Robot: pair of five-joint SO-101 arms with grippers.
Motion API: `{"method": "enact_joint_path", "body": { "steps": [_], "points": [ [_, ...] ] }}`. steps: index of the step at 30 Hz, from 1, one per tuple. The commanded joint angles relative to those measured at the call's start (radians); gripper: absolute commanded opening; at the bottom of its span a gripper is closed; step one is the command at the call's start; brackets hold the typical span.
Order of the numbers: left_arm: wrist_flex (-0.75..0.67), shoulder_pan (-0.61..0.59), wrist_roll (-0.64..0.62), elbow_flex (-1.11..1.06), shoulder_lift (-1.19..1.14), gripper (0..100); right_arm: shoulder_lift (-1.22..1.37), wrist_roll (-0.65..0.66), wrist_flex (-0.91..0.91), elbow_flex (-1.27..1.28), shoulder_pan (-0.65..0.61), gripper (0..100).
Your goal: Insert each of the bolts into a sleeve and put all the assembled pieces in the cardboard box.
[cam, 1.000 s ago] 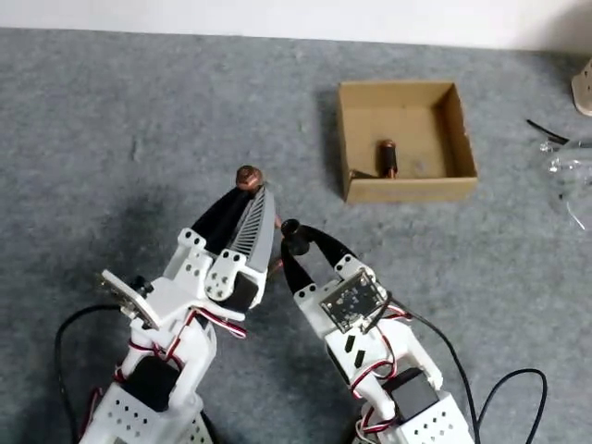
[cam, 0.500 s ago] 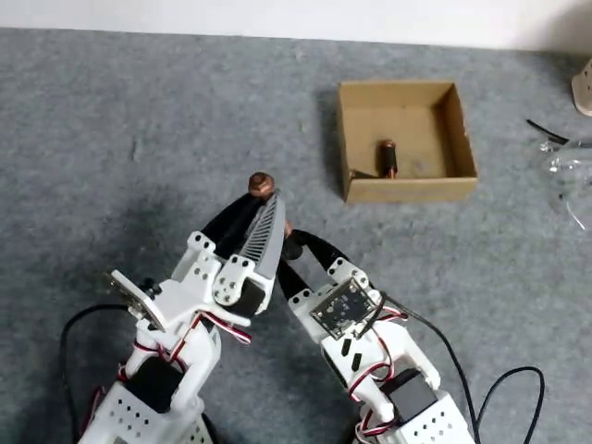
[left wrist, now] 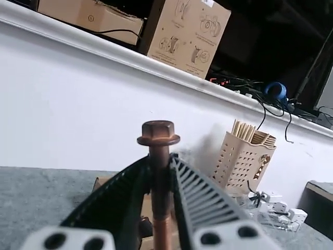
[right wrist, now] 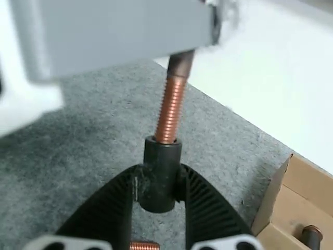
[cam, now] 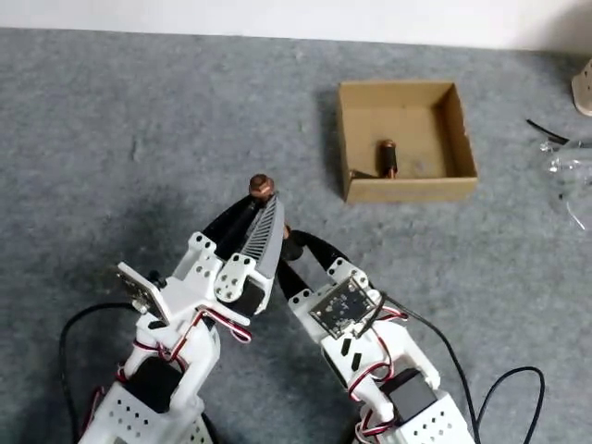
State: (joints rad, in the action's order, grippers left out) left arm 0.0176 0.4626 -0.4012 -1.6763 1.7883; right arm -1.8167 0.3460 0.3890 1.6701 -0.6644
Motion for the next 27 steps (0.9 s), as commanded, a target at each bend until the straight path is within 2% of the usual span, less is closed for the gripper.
{"method": "enact_joint_path", "body": {
  "steps": [1,16,27],
  "points": [
    [0.009,-0.005,-0.002,-0.019,0.021,1,-0.024,0.012,-0.041,0.028,0.013,0.5],
    [0.109,0.033,-0.005,-0.019,0.021,1,-0.024,-0.037,-0.038,-0.031,0.013,0.5],
    [0.107,0.030,-0.005,-0.019,0.021,1,-0.024,-0.038,-0.038,-0.033,0.013,0.5]
  ]
}}
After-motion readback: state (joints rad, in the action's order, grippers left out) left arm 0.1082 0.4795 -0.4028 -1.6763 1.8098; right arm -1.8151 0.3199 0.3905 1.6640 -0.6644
